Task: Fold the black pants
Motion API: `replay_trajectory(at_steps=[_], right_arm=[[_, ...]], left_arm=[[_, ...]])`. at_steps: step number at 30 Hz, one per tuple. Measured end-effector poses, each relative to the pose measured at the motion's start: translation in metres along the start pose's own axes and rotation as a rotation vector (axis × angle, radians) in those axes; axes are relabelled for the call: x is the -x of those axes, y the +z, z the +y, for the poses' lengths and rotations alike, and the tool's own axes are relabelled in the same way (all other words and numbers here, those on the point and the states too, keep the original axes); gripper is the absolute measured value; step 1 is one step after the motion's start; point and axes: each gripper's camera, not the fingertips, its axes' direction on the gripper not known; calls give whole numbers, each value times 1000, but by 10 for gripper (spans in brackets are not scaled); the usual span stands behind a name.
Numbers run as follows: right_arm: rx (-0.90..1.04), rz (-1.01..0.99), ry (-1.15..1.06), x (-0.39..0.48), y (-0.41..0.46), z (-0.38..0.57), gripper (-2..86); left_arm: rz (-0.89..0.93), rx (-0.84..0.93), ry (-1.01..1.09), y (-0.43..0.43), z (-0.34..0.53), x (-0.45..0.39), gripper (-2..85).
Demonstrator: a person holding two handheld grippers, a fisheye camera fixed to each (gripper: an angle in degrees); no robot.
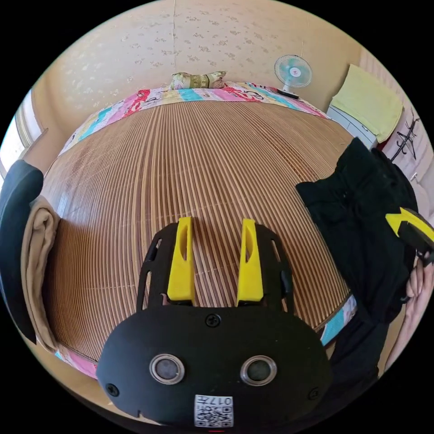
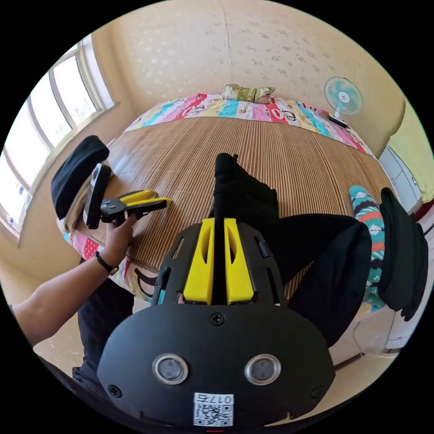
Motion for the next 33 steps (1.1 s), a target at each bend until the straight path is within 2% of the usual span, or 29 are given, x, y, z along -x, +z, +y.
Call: replay_trajectory(at_steps=[2, 4, 5, 6, 9, 14, 16, 19, 21, 22, 23, 24, 28, 31, 33], right_arm=[[-77, -85, 39, -41, -49, 16, 25], [-128, -187, 54, -73, -82, 30, 23], [-169, -260, 65, -94, -103, 41, 22], [-193, -300, 74, -104, -113, 46, 21], [-299, -462, 119, -147, -159, 71, 20], [-441, -679, 54, -171, -226, 94, 19], [-489, -737, 12, -167, -247, 98, 19], [-557, -776, -42, -159, -286, 103, 19], [-581, -760, -75, -154, -309, 106, 19], [-602, -740, -89, -152, -325, 110, 19], [-624, -722, -99, -154, -344, 114, 19], [-636, -710, -100, -155, -353, 117, 20], [-757, -616, -128, -164, -429, 146, 22], [-849, -566, -171, -157, -474, 167, 24], [-898, -563, -204, -151, -495, 174, 25]], left_arm=[[57, -11, -37, -17, 2, 18, 123], [270, -58, -22, -34, 9, 32, 96], [442, -73, -5, -42, 12, 39, 89], [587, -77, -12, -47, 16, 44, 97], [833, -64, -80, -58, 34, 50, 136], [1066, -39, -294, -60, 64, 48, 226], [1183, 0, -346, -50, 60, 39, 233], [1437, 4, -354, -44, 37, 13, 196], [1595, 8, -357, -55, 19, -10, 136], [1611, -15, -363, -63, 17, -11, 109], [1614, -111, -376, -87, 17, -6, 55], [1597, -220, -355, -121, 16, 4, 51], [1489, -469, -254, -237, 13, 43, 38], [1459, -672, -111, -347, 9, 69, 35], [1370, -831, 35, -444, 13, 76, 35]])
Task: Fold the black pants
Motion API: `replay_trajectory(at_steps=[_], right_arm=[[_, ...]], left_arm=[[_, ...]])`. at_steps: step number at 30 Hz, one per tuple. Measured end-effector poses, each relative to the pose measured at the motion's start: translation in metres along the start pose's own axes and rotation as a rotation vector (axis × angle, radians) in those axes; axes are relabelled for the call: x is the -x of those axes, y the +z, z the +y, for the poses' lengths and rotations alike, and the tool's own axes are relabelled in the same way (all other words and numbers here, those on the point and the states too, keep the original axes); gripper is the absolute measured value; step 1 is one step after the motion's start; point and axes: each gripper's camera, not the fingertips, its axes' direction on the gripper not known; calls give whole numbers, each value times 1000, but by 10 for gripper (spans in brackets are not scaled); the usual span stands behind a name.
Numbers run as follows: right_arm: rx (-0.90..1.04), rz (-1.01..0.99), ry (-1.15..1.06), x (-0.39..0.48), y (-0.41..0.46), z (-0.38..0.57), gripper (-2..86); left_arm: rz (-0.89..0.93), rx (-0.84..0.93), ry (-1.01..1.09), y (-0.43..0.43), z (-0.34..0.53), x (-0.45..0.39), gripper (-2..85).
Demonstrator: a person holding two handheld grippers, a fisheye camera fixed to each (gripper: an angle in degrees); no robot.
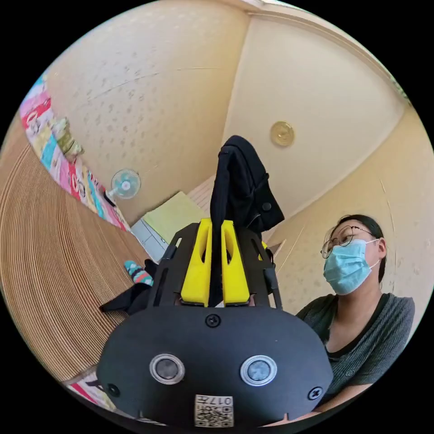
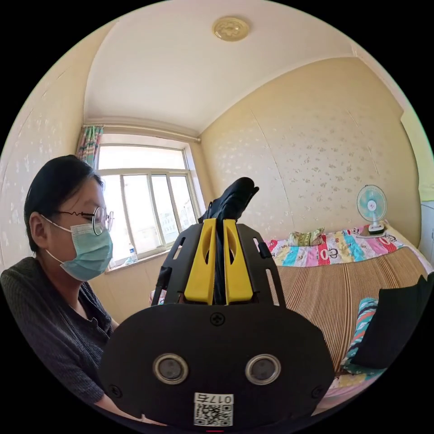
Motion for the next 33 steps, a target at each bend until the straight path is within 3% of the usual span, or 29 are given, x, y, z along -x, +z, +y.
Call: replay_trajectory(at_steps=[4, 8, 12, 17, 21, 24, 28, 30, 31, 33], right_arm=[[10, -10, -43, 10, -4, -22, 25], [195, -79, 31, -21, 21, -18, 25], [404, -304, 71, -51, 51, 24, 25], [683, -806, 143, -57, 110, 131, 23], [762, -993, 309, -69, 146, 192, 23], [748, -1086, 452, -108, 181, 210, 23], [675, -988, 337, -208, 263, 109, 28], [564, -783, 255, -262, 301, 20, 33], [444, -581, 305, -297, 318, -35, 39], [227, -348, 401, -330, 325, -92, 51]], left_arm=[[-54, 19, 252, -1, -43, -112, 35], [-163, 234, 307, 12, -34, -164, 36], [-200, 416, 195, 11, 32, -144, 35], [-64, 596, -6, 21, 134, -105, 30], [54, 734, -38, 59, 196, -97, 27], [121, 771, -24, 99, 187, -76, 27], [25, 728, -20, 162, 68, -7, 26], [-182, 505, -31, 196, -60, 41, 44], [-224, 424, -48, 200, -91, 52, 54], [-302, 197, -61, 214, -187, 83, 182]])
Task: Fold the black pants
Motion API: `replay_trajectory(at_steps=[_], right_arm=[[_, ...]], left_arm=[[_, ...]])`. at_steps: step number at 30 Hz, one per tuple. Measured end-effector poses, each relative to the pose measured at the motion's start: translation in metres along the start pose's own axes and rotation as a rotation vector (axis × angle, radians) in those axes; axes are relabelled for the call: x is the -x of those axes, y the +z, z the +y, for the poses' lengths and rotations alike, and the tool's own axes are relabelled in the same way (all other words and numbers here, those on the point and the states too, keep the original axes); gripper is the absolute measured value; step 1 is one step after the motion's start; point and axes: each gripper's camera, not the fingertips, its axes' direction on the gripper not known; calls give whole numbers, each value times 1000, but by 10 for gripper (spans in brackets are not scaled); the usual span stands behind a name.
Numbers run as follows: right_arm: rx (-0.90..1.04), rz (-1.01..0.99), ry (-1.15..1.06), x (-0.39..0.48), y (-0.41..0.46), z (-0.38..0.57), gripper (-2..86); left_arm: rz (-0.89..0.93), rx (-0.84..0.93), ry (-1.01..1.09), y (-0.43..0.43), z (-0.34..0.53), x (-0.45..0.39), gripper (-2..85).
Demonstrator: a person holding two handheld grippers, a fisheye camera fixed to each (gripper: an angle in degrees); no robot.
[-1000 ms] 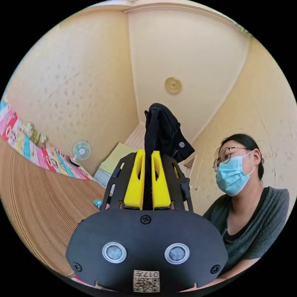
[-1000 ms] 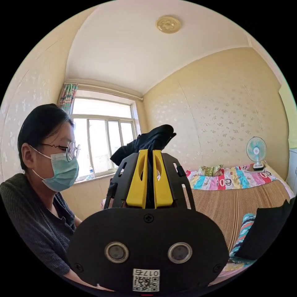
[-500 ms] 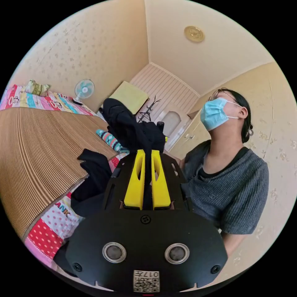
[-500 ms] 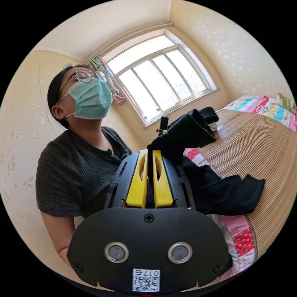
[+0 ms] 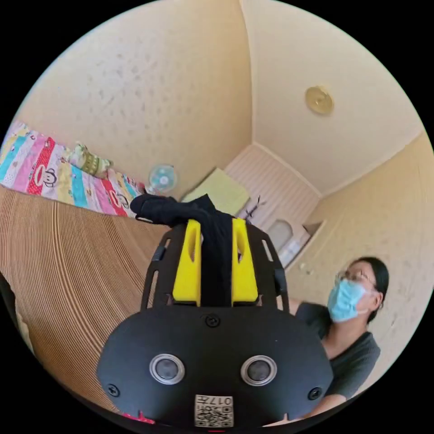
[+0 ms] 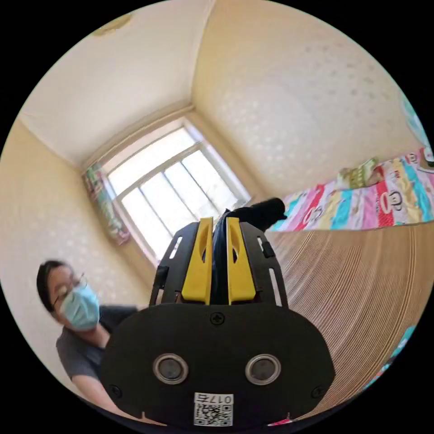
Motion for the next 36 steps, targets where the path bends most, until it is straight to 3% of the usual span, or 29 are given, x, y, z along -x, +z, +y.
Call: replay_trajectory(at_steps=[2, 4, 7, 11, 15, 19, 21, 25, 29, 31, 36], right_arm=[[-246, 115, -11, 12, -8, -22, 48], [-246, 229, 33, 14, 10, -18, 51], [26, 344, 68, -10, 65, 20, 70], [429, 579, 92, -84, 140, 134, 92], [629, 745, 110, -150, 174, 227, 120], [747, 982, 120, -199, 200, 298, 134], [774, 951, 202, -218, 206, 314, 122], [675, 1034, 269, -199, 208, 285, 31], [356, 931, -47, -52, 230, 231, 18], [321, 766, -174, 11, 254, 233, 16], [638, 324, -447, 107, 340, 315, 8]], left_arm=[[-143, -31, -8, 9, -38, 9, 219], [-311, -31, -57, 23, -35, 19, 216], [-372, 110, -88, 64, 22, 47, 189], [-163, 336, -45, 113, 172, 90, 87], [-49, 413, 25, 122, 326, 80, 3], [-119, 480, 106, 120, 419, 38, -8], [-225, 498, 112, 112, 457, 12, -9], [-263, 481, 91, 86, 482, -15, -10], [-243, 394, 59, 36, 471, -28, -10], [-267, 362, 74, 18, 459, -35, -10], [-400, 274, 92, -11, 432, -36, -10]])
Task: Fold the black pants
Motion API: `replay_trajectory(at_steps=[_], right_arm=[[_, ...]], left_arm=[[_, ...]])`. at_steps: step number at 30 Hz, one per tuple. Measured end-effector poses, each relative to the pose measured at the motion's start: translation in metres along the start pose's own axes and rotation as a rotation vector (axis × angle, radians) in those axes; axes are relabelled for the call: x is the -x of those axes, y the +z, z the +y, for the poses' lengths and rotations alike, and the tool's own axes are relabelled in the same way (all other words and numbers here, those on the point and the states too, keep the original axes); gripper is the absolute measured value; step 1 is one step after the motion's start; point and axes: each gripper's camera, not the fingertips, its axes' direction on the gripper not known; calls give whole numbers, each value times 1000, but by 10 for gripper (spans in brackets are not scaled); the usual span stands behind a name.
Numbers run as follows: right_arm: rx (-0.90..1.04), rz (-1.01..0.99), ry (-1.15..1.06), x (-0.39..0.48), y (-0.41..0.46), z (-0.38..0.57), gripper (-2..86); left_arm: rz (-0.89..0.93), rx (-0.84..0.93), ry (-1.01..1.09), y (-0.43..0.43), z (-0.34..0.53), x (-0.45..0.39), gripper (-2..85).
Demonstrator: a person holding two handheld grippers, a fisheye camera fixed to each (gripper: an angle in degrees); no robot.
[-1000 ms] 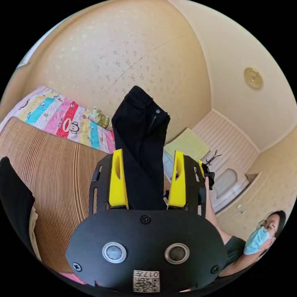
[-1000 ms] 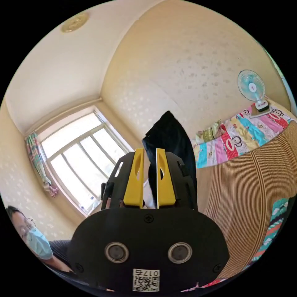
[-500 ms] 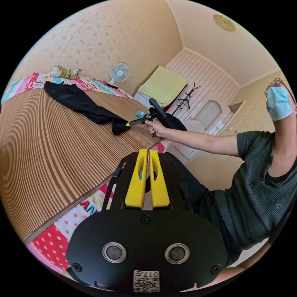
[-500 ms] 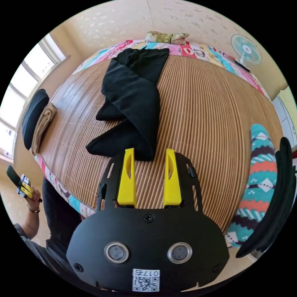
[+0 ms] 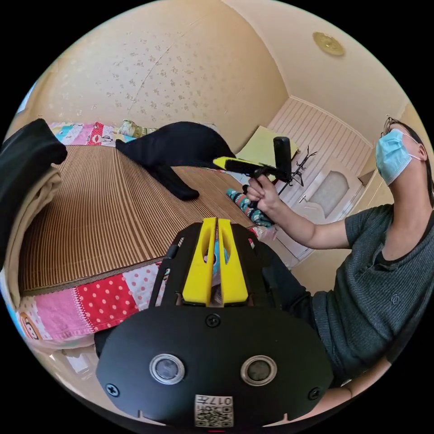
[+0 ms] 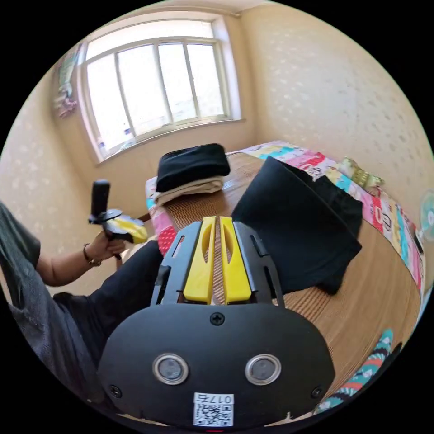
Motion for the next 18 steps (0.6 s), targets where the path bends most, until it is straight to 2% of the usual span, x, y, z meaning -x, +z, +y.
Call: replay_trajectory(at_steps=[2, 6, 9, 14, 18], right_arm=[[62, -136, -74, 31, 22, 26, 6], [163, -15, 39, 6, 37, 68, 9], [198, 108, 225, -69, 26, 100, 21], [237, 376, 559, -233, -15, 157, 95], [189, 339, 591, -314, -38, 172, 112]], left_arm=[[-26, -15, -36, -3, -1, 7, -10], [-40, 25, -44, 4, 6, 16, -10], [-6, 94, -49, 16, 9, 27, -10], [115, 69, -78, 22, 11, 45, -10], [130, 72, -89, 27, 6, 51, -9]])
